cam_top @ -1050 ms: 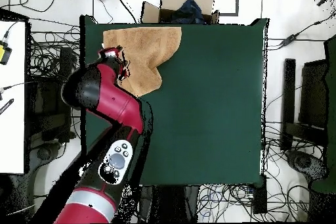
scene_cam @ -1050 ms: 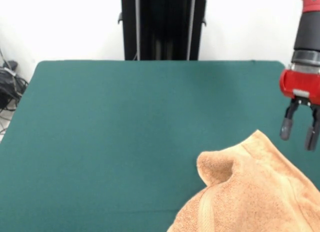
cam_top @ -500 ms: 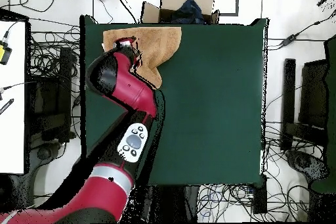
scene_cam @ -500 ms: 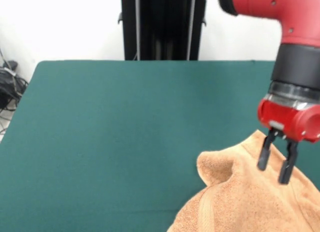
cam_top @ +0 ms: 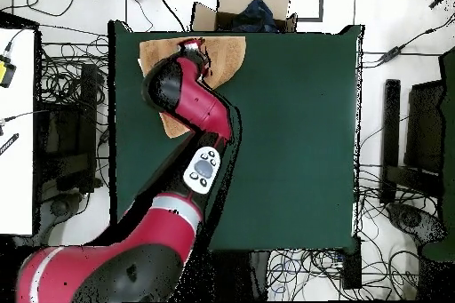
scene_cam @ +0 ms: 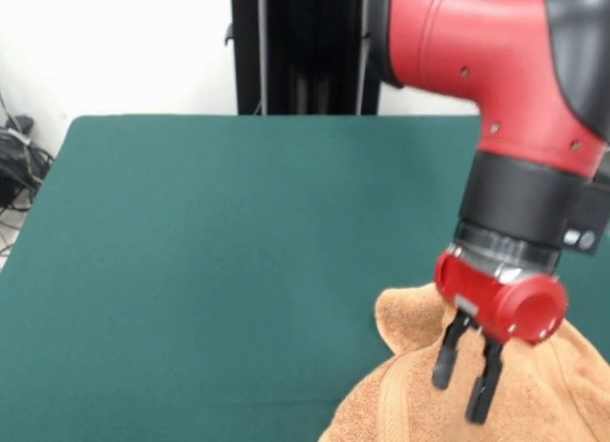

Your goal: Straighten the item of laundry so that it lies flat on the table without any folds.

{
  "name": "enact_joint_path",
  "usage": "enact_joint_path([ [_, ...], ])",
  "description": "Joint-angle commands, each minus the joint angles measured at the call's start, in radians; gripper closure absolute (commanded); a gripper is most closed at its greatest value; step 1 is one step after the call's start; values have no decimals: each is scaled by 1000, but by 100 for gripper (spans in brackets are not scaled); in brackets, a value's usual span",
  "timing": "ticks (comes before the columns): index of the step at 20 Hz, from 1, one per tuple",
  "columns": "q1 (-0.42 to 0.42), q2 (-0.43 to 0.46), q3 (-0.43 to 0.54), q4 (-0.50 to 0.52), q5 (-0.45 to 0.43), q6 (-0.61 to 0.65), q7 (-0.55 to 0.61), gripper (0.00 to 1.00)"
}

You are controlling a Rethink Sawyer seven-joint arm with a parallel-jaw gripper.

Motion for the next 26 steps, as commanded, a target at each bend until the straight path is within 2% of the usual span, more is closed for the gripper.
enact_joint_path([
  [1,-50,139,42,-123,-34,150,70,0],
  [7,-74,199,65,-189,-49,126,58,0],
  [15,-120,164,141,-138,-126,93,14,0],
  [20,-176,127,218,-49,-265,4,2,0],
  [25,-202,92,207,25,-388,-20,20,0],
  [26,-220,67,228,65,-432,-29,18,0],
])
